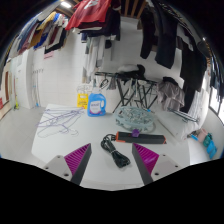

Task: Unplug charger

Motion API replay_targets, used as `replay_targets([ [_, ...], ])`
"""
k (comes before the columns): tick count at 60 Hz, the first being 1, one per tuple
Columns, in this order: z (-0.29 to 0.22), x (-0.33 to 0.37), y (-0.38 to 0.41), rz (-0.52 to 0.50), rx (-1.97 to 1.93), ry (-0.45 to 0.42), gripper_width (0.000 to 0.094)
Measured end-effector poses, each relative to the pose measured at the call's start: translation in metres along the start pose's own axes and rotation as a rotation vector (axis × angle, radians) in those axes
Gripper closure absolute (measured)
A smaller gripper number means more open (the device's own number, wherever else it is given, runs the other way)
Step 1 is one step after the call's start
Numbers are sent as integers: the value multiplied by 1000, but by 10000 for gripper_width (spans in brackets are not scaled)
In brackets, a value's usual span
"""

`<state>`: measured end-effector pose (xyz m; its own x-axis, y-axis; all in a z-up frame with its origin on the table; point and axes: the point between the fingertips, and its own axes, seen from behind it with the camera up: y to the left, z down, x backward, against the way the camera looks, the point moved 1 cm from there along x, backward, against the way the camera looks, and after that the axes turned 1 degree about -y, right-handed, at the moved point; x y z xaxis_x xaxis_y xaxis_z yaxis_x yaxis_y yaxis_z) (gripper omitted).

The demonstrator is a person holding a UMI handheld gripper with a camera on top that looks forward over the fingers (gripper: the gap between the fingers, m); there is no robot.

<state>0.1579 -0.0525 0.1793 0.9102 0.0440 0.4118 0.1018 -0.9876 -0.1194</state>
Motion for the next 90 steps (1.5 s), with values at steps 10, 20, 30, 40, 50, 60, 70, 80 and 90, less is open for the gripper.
replay_targets([
  [10, 1, -27, -49, 70, -35, 1, 76],
  [20, 9, -61, -80, 94, -54, -6, 82],
  [30, 21, -115, -98, 66, -101, -8, 82],
  [40, 30, -174, -109, 40, -117, -3, 79],
  [50, 34, -235, -115, 16, -133, 4, 79],
  [60, 35, -280, -116, 3, -151, 22, 79],
  [70, 40, -304, -123, 3, -157, 38, 89],
  [80, 38, -311, -130, 11, -155, 17, 385],
  [90, 34, -312, -133, -30, -186, 7, 781],
])
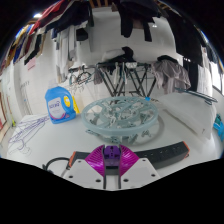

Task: Unplug charger

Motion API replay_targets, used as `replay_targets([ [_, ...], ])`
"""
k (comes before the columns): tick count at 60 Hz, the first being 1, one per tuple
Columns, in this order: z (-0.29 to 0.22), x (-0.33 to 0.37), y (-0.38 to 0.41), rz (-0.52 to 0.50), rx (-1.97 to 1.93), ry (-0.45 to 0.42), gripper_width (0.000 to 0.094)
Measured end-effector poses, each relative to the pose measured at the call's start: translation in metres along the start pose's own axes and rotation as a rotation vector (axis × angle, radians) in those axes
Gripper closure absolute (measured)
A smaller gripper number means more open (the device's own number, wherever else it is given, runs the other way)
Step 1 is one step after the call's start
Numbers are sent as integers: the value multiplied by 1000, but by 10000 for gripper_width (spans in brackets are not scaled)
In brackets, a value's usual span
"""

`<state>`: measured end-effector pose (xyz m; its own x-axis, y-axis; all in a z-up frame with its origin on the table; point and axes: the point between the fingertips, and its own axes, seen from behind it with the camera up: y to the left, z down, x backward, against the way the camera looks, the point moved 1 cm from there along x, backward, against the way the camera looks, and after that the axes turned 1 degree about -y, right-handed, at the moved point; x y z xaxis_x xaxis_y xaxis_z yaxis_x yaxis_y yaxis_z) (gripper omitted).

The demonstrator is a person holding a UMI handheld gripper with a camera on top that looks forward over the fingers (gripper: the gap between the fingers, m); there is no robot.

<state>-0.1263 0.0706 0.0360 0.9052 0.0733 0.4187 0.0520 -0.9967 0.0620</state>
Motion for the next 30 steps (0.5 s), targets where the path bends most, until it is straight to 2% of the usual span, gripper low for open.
replay_targets([
  [3, -5, 5, 0, -7, -6, -17, 811],
  [9, -60, 27, 4, -12, 29, -152, 824],
  [16, -95, 52, 4, -48, 47, -159, 824],
  [22, -123, 76, -41, 8, 63, -195, 823],
  [30, -118, 82, -144, 152, 49, -145, 822],
])
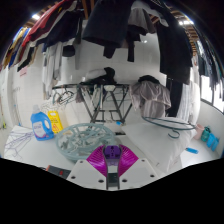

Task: Unplug charger

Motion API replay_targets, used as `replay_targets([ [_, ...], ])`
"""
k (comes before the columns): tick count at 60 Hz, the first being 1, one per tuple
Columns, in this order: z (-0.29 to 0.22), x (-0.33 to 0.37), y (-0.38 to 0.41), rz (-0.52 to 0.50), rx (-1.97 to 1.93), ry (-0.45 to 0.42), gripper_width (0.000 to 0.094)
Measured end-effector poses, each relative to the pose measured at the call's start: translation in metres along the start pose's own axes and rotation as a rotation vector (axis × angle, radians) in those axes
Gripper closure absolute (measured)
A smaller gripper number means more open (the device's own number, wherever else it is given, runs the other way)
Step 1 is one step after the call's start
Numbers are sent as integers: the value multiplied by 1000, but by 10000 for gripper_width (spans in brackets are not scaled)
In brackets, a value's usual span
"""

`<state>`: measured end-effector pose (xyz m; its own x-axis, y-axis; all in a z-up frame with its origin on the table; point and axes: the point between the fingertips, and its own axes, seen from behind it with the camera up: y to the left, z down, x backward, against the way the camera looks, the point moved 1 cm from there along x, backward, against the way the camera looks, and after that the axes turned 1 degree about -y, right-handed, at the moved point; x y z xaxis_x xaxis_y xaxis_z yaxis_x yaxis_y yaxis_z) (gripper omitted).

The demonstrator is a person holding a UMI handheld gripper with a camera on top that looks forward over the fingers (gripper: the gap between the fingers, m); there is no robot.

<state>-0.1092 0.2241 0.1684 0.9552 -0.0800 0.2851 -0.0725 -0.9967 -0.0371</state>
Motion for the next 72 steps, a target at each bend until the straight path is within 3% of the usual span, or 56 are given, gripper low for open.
replay_targets([
  [13, 85, -37, -123, 133, 65, 163, 805],
  [24, 144, -54, -153, 147, 141, 253, 661],
  [27, 150, -51, -152, 136, 145, 266, 508],
  [32, 141, -34, -152, 160, 170, 267, 78],
  [41, 96, 38, -135, 171, 149, 243, 82],
  [52, 40, 181, -75, 120, 67, 245, 83],
  [72, 56, 362, -3, 109, -1, 295, 86],
])
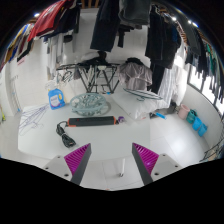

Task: Unplug charger

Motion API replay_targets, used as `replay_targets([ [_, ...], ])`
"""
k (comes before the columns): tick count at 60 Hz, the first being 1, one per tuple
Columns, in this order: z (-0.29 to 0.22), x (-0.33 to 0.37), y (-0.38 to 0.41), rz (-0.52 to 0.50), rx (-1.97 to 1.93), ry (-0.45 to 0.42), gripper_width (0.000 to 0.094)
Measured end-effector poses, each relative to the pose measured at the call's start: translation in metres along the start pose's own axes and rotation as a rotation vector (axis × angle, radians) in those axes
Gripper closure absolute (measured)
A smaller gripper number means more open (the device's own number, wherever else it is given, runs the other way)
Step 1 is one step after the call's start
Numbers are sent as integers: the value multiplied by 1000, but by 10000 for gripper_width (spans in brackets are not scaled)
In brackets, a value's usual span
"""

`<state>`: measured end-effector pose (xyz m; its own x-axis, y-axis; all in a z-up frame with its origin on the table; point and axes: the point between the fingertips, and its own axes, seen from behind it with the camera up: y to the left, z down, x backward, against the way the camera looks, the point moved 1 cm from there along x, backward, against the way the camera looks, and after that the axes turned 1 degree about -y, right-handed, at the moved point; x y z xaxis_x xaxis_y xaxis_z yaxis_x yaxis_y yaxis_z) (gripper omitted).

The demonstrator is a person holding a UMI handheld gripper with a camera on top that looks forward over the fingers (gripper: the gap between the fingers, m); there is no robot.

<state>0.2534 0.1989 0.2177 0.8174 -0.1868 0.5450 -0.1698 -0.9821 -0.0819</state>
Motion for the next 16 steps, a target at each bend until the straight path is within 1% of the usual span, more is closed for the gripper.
replay_targets([
  [9, 28, 23, 2, 13, -9, 26, 85],
  [16, 30, 26, -5, 30, -9, 22, 85],
])
